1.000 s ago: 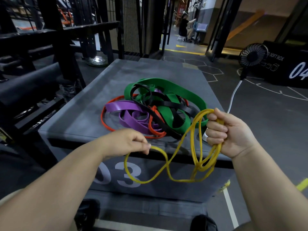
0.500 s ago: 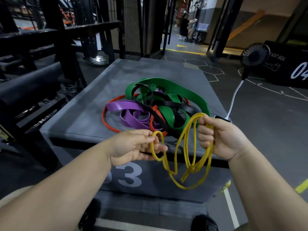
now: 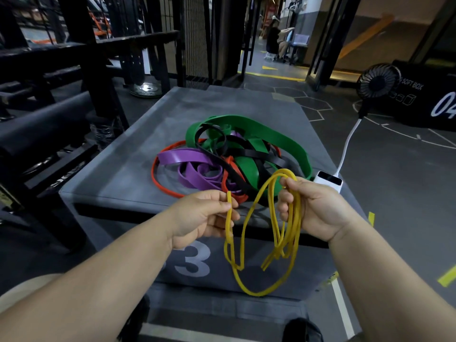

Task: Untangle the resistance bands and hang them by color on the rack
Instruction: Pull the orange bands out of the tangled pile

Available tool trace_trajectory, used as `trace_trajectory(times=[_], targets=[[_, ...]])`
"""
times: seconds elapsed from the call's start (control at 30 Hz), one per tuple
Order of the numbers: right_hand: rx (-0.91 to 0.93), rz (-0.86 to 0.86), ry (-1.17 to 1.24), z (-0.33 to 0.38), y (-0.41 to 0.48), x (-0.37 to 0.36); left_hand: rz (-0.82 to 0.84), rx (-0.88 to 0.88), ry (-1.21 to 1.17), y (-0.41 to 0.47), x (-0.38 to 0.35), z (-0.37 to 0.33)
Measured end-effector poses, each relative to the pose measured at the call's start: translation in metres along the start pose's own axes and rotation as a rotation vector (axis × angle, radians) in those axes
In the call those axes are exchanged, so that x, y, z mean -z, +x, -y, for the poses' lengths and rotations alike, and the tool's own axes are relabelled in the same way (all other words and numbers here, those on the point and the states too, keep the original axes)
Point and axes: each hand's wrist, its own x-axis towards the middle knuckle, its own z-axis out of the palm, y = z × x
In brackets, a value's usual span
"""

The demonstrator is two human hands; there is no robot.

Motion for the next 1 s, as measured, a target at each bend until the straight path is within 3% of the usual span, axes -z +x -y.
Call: trace_trajectory(times=[0.23, 0.4, 0.53, 0.73, 0.83, 1.0], targets=[[0.06, -0.232, 0.203, 0.003, 0.007, 0.01, -0.325, 0.063, -0.02, 0.007, 0.009, -0.002], [0.032, -0.282, 0.123, 0.001, 0.007, 0.008, -0.309, 0.049, -0.075, 0.006, 0.009, -0.003], [-0.027, -0.228, -0.01, -0.008, 0.005, -0.007, -0.172, 0.043, -0.125, 0.004, -0.004, -0.003], [-0.118, 0.011, -0.109, -0.028, 0.005, -0.029, -0.003, -0.042, -0.107, -0.002, -0.021, 0.006], [-0.117, 0.081, -0.168, -0.034, 0.004, -0.034, -0.019, -0.121, -0.018, -0.002, -0.024, 0.009], [-0.137, 0.116, -0.235, -0.035, 0.001, -0.04, -0.165, -0.218, 0.408, 0.004, -0.021, 0.015]])
